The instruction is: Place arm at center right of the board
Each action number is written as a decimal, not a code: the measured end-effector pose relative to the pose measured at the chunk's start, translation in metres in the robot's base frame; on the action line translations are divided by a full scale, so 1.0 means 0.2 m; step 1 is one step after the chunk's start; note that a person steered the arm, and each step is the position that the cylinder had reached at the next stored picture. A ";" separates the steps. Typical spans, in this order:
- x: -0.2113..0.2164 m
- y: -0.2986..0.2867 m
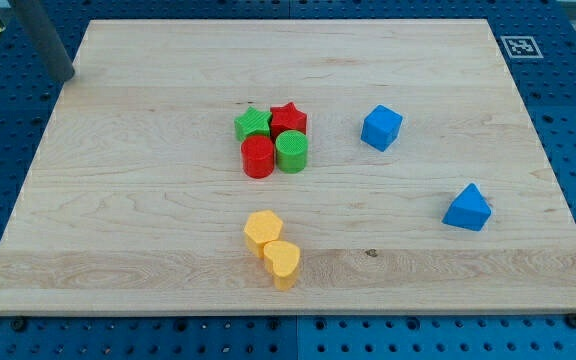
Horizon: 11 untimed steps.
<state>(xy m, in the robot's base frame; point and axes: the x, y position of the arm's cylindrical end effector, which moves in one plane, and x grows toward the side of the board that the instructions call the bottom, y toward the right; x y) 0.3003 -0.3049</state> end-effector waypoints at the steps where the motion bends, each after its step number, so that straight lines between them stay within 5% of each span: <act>1: -0.16 0.02; 3: -0.35 0.17; 8: -0.44 0.39; 11: -0.44 0.85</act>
<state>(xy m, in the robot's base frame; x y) 0.2123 -0.1351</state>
